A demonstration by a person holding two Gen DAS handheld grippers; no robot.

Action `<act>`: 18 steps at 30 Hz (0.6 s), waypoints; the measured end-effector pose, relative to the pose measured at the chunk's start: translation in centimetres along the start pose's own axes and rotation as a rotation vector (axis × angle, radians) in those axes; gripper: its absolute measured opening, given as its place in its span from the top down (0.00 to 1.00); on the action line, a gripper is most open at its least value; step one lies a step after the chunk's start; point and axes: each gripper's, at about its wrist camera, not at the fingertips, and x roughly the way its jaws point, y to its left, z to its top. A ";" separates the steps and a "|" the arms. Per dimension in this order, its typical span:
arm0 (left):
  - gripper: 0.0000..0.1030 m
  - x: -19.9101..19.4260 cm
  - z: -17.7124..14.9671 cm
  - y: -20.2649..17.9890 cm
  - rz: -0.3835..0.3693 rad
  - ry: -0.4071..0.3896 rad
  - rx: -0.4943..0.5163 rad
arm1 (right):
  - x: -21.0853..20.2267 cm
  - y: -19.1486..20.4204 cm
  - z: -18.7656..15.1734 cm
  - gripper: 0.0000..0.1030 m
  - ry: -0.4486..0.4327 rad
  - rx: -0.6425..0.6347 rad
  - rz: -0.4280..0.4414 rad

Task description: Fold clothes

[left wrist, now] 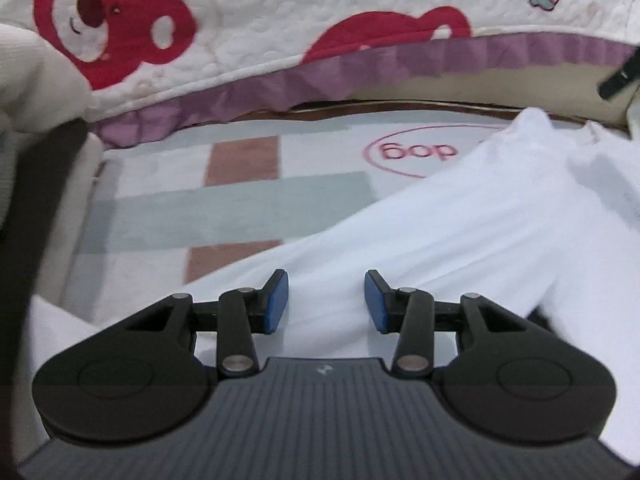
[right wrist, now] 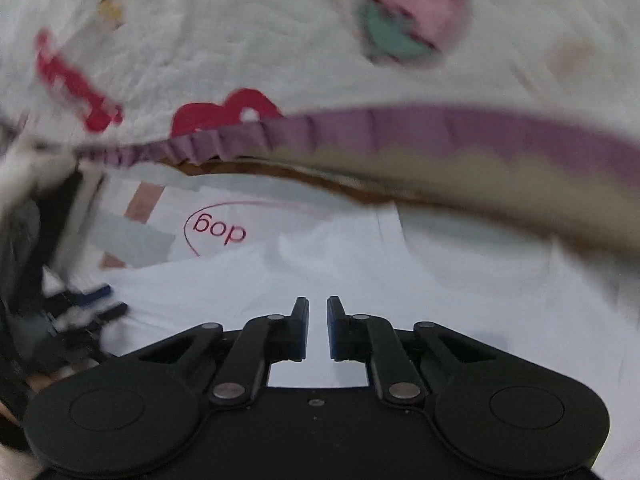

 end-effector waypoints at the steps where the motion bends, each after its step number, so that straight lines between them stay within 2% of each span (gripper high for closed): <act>1: 0.60 0.1 0.0 0.3 0.011 0.005 0.006 | 0.6 -0.3 0.5 0.86 -0.015 -0.016 0.006; 4: 0.60 0.7 -0.1 1.0 0.066 0.003 0.024 | 2.9 -2.1 1.8 0.77 -0.053 0.036 0.020; 6: 0.62 0.8 -0.3 0.6 0.218 -0.032 0.098 | 4.5 -2.8 2.5 0.67 -0.060 0.033 -0.022; 8: 0.62 1.1 -0.2 1.5 0.157 -0.016 0.069 | 5.8 -3.2 3.1 0.64 -0.054 -0.003 -0.079; 9: 0.62 1.2 -0.2 1.9 0.125 -0.008 0.054 | 6.3 -3.6 3.5 0.58 -0.041 -0.015 -0.092; 11: 0.62 1.3 0.1 3.2 0.042 0.020 -0.016 | 7.2 -4.2 3.9 0.55 -0.023 -0.002 -0.089; 13: 0.59 1.0 0.2 3.4 -0.022 0.031 0.000 | 8.0 -4.9 4.0 0.50 -0.014 0.054 -0.053; 15: 0.48 0.8 -0.6 1.7 0.018 -0.006 0.150 | 9.0 -6.0 3.7 0.50 0.009 0.153 0.023; 16: 0.46 0.8 -1.0 0.8 0.038 -0.025 0.225 | 9.4 -6.2 3.2 0.50 0.021 0.194 0.045; 18: 0.40 0.7 -1.8 -0.9 0.079 -0.064 0.377 | 10.2 -6.1 2.1 0.50 0.036 0.216 0.019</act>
